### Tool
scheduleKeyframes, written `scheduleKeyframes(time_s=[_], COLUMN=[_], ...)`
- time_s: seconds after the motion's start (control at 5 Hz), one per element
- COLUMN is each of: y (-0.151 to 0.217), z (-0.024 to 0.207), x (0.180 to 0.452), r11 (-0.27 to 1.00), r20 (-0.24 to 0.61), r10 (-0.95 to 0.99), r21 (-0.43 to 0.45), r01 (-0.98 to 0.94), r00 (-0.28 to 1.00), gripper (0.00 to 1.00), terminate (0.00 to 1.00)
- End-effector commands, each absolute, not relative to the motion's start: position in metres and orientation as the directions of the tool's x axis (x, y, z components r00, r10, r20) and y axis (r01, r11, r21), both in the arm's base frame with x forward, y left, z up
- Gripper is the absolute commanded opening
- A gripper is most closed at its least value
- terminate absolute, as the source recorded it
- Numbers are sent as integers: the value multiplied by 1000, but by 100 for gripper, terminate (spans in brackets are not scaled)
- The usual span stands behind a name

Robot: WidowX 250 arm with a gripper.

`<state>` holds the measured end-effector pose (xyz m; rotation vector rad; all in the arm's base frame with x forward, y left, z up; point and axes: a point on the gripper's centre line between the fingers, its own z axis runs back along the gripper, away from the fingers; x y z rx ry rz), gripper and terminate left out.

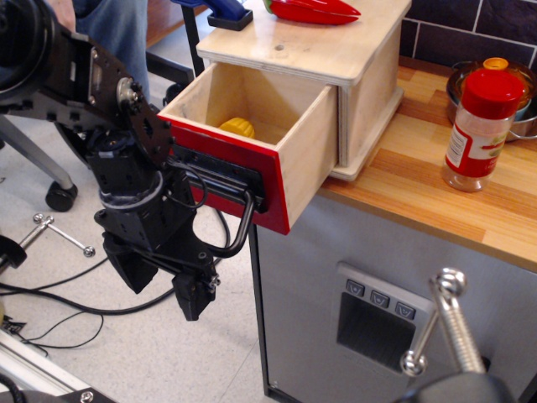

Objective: Close drawer of box

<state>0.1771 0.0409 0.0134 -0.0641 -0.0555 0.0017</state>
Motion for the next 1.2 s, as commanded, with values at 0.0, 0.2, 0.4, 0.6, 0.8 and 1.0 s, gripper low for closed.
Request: scheduleKeyframes(time_s=[0.0,0.2,0.4,0.6,0.8,1.0], y=[41,43,44,43,44,38], z=[13,23,46,61,76,72], x=[177,160,144,145,164,185], r11=[998,997,993,993,994,995], r20=[55,27,24,31,88,136], r10=[3,-38,-71,-35,-13,17], r21=[-64,-65,-92,-111,-111,-97], r01=[0,40,73,38,22,-4], r00=[998,999,997,999,996,991], gripper=[100,100,100,100,100,100], terminate=[0,0,0,0,0,0])
